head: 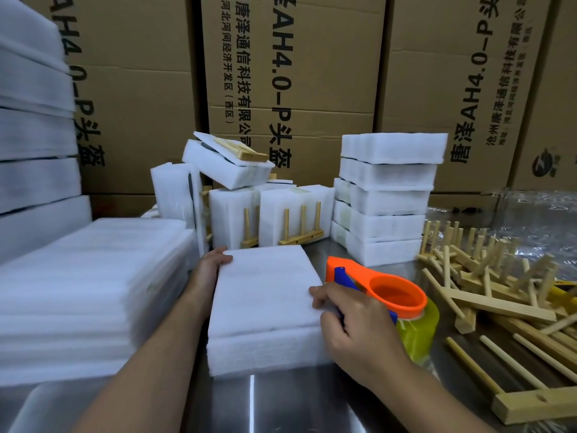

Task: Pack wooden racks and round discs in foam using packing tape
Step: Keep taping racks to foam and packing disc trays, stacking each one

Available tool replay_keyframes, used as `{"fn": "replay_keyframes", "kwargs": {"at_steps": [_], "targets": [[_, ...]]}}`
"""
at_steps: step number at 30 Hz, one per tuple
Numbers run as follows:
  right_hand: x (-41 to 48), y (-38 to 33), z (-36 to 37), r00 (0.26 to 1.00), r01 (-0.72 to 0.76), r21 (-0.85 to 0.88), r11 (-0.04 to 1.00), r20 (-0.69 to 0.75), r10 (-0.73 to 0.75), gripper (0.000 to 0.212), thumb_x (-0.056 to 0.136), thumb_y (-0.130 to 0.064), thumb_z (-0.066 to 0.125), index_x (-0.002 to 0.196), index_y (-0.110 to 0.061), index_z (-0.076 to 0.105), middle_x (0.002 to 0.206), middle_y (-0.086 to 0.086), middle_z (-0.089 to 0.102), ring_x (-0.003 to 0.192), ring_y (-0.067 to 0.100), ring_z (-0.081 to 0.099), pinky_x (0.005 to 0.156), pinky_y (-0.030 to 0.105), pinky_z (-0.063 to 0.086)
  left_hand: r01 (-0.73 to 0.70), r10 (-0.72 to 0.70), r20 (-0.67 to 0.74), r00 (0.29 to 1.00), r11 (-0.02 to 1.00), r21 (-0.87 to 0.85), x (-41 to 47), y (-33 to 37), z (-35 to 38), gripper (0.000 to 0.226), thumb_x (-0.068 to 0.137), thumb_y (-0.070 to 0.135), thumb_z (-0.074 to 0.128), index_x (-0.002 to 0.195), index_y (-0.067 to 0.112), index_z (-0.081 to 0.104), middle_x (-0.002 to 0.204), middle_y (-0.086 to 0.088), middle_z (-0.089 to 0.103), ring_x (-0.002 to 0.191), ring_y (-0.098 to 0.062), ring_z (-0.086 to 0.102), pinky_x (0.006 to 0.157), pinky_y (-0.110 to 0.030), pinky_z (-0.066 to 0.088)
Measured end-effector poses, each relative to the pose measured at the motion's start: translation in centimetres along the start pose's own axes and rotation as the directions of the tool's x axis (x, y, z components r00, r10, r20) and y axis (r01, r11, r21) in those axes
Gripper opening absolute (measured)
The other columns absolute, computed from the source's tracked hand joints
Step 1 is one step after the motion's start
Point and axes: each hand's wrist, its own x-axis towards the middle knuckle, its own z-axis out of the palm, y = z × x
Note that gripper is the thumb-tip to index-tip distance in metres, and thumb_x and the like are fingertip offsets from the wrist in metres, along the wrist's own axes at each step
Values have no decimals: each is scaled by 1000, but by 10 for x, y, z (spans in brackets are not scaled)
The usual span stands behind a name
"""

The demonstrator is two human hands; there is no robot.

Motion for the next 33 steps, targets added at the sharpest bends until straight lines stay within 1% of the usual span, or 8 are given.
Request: {"fn": "replay_keyframes", "kwargs": {"at_steps": [7, 9, 12, 16, 19, 22, 28, 33], "targets": [[1, -3, -2, 999, 47, 20, 999, 5, -47, 31, 72, -31, 35, 73, -17, 62, 80, 1, 68, 82, 14, 61, 65, 37, 49, -4, 5, -18, 1000, 997, 80, 2, 4, -1, 46, 87, 2, 47, 133, 10, 48, 112, -12, 55, 81, -19, 57, 60, -28, 45], [1, -4, -2, 999, 52, 18, 998, 0, -52, 31, 71, -31, 33, 71, -17, 60, 79, 1, 69, 83, 16, 62, 65, 37, 49, -100, 111, -53, 992, 978, 184, -4, 12, 3, 40, 87, 0, 48, 125, 12, 54, 115, -9, 54, 80, -11, 55, 58, -21, 46], [2, -4, -1, 999, 52, 18, 998, 5, -52, 31, 71, -32, 32, 69, -16, 59, 78, 2, 68, 86, 19, 64, 65, 38, 49, -302, 322, 3, 947, 886, 352, -20, 34, 14, 33, 89, 1, 49, 112, 22, 58, 121, -4, 56, 96, -12, 56, 76, -22, 40], [3, -3, -1, 999, 50, 8, 999, -12, -50, 32, 71, -32, 32, 68, -16, 59, 76, 3, 69, 84, 21, 65, 63, 38, 50, -599, 443, 404, 800, 552, 581, -54, 56, 49, 33, 92, 13, 50, 111, 39, 60, 127, 10, 54, 120, -9, 46, 93, -27, 35], [4, -5, -1, 998, 57, -17, 998, -22, -57, 32, 72, -32, 33, 68, -15, 60, 73, 2, 67, 76, 20, 63, 60, 38, 48, -626, 173, 603, 779, 147, 766, -65, 27, 78, 41, 97, 33, 40, 138, 36, 42, 149, 8, 36, 138, -13, 29, 111, -31, 22], [4, -4, -2, 997, 64, -57, 996, -42, -66, 34, 73, -31, 33, 67, -12, 59, 64, 1, 62, 64, 20, 54, 54, 40, 43, -524, -108, 514, 851, -130, 841, -64, 1, 88, 54, 100, 44, 22, 151, 31, 10, 159, 7, 3, 146, -12, 0, 116, -40, -2], [2, -4, 0, 997, 54, -82, 995, -55, -59, 28, 77, -24, 38, 64, -9, 58, 62, 4, 60, 61, 23, 54, 51, 42, 42, -483, -135, 467, 874, -130, 866, -60, 2, 87, 61, 98, 51, 22, 151, 27, 3, 159, 1, -7, 146, -15, -7, 116, -39, -2], [3, -7, -3, 1000, 14, -91, 996, 29, -12, 19, 79, -17, 46, 73, -9, 62, 87, 8, 72, 81, 27, 64, 62, 41, 47, -289, 131, 294, 947, -55, 956, -63, 1, 82, 95, 86, 71, 28, 149, 12, -11, 156, -11, -20, 144, -23, -17, 115, -38, -6]]}}
